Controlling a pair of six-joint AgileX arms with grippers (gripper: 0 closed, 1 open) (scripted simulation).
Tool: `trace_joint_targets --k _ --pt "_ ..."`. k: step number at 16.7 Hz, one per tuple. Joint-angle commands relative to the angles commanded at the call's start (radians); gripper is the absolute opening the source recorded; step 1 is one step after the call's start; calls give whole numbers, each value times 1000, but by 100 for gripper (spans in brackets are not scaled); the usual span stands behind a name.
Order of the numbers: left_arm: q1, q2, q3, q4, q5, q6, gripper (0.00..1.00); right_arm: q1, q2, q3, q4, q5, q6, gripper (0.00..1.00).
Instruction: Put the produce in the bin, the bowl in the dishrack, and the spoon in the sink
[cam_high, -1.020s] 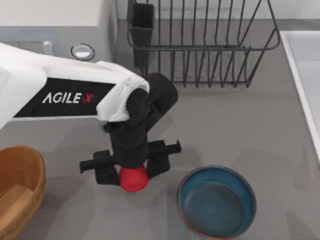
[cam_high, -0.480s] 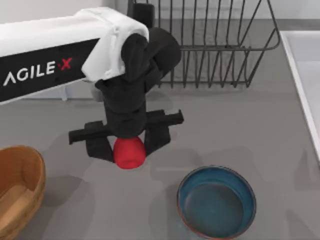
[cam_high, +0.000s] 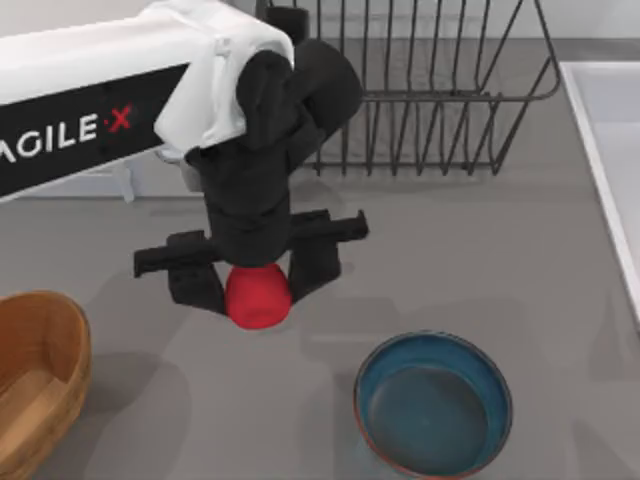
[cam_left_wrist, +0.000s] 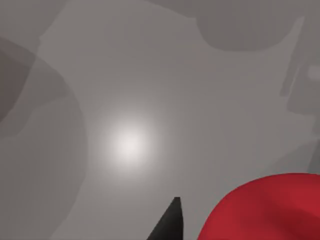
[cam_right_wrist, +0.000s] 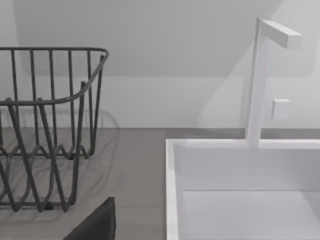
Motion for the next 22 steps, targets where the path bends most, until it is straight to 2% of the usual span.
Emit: trace_joint_targets --k 4,8,11,18,22 --pt "5 -28 14 -21 -14 176 0 0 0 0 0 0 0 100" --pt "24 -84 33 -51 -36 518 0 0 0 0 0 0 0 100" --pt "49 -137 40 -76 -54 879 0 0 0 0 0 0 0 100" --pt "143 -267 8 -149 -91 1859 0 0 0 0 0 0 0 100" --pt "216 -330 -42 -192 -103 2371 0 0 0 0 0 0 0 100"
